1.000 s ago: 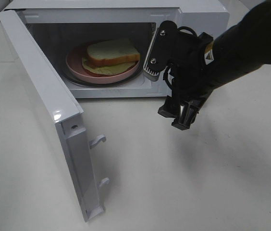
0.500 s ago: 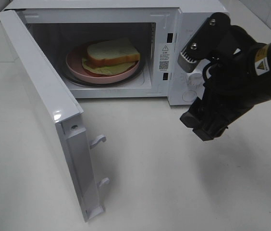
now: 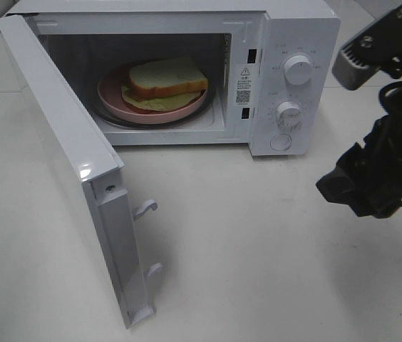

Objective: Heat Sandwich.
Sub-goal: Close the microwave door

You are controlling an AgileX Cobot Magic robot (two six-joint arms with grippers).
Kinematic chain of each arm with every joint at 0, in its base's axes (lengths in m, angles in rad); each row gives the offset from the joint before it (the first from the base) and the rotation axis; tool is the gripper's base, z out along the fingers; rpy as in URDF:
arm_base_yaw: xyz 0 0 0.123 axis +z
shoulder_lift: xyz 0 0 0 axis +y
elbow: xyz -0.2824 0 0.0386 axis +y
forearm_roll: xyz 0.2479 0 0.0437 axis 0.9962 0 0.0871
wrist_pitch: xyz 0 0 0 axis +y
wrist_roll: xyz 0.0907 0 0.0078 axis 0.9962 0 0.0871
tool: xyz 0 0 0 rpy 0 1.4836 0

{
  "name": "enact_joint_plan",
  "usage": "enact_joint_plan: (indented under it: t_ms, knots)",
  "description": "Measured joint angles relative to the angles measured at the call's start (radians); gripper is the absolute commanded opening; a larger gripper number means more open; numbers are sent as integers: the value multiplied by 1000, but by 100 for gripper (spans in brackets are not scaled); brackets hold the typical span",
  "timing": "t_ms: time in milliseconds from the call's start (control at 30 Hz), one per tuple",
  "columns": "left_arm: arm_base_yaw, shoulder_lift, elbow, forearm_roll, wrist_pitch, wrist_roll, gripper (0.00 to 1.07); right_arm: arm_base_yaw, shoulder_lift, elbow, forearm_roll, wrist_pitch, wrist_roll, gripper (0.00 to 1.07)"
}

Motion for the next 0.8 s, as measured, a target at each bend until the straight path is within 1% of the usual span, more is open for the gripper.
enact_joint_plan:
  t_ms: [100,133,267,300,433,533,600,800]
  knots:
    - [0,0,0,0,0,0,101,0,-85,0,-2,75,33,76]
    - [0,0,0,0,0,0,101,0,-85,0,-2,75,33,76]
    - [0,0,0,0,0,0,101,0,-204,0,-2,175,33,76]
    - [0,0,0,0,0,0,101,0,-204,0,-2,175,33,76]
    - [0,0,0,0,0,0,101,0,-322,0,-2,307,58,76]
    - [0,0,0,0,0,0,101,0,-360,0,-2,340,65,76]
    - [0,0,0,0,0,0,101,0,-405,0,-2,396,72,76]
    - [0,0,0,0,0,0,101,0,-465,0,-2,486,84,76]
